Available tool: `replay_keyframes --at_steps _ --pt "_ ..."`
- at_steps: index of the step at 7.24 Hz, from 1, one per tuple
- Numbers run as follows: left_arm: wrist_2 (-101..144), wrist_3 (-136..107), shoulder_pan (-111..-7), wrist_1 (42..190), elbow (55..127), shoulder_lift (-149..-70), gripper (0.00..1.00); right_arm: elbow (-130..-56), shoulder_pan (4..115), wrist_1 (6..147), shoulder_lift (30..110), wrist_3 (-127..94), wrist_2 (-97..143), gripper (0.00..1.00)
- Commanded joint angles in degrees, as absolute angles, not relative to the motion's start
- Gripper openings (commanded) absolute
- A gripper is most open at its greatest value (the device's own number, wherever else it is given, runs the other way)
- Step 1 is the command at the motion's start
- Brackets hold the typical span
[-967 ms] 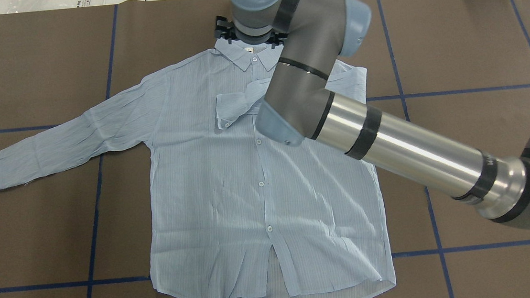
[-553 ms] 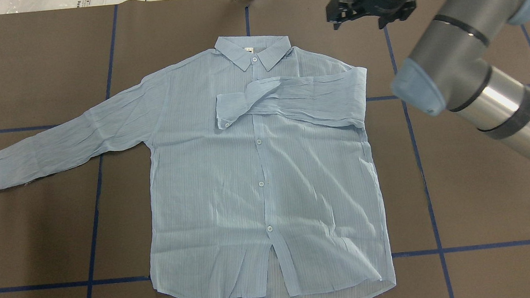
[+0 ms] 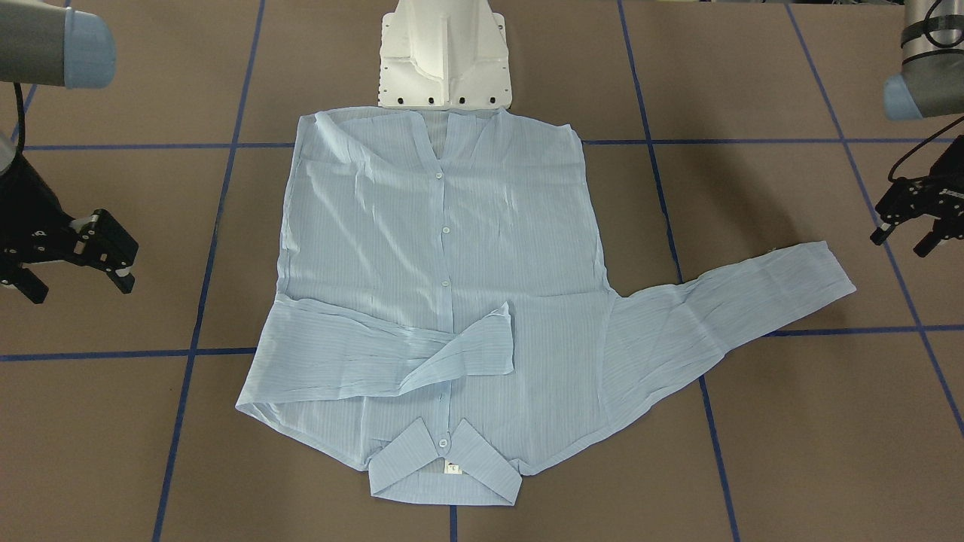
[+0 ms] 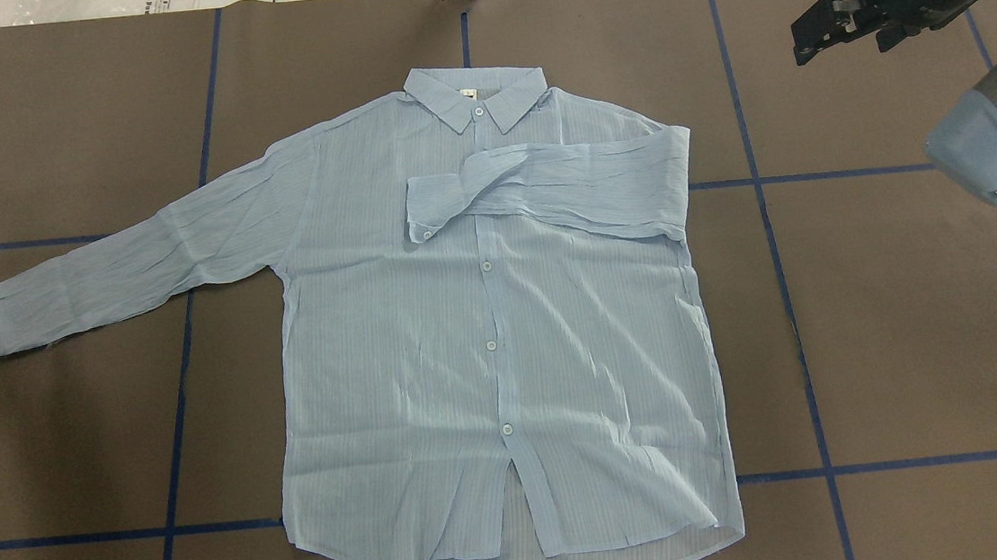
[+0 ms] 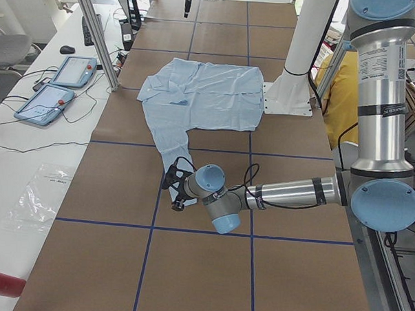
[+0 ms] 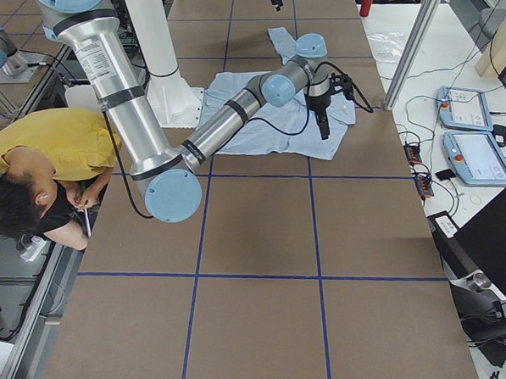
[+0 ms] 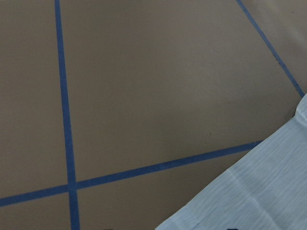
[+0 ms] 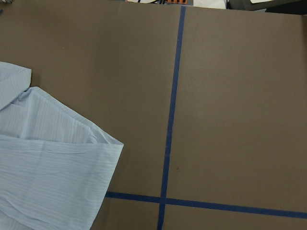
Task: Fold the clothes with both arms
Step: 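Release the sleeve on the shirt and raise the right gripper away, then lower the left gripper and grasp the cuff of the other sleeve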
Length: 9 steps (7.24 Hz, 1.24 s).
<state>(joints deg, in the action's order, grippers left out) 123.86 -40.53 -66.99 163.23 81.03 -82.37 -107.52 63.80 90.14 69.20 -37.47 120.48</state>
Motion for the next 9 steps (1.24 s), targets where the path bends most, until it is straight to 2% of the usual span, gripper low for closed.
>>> replay_keyframes --at_steps 1,9 --pt "119.5 -41.2 -60.1 163.4 80.9 -82.4 0.83 -108.0 65.0 90.0 70.8 -35.8 120.8 1.00" --pt "113.7 -41.1 -53.3 163.3 79.9 -81.1 0.79 -108.0 65.0 90.0 71.2 -35.8 120.6 1.00"
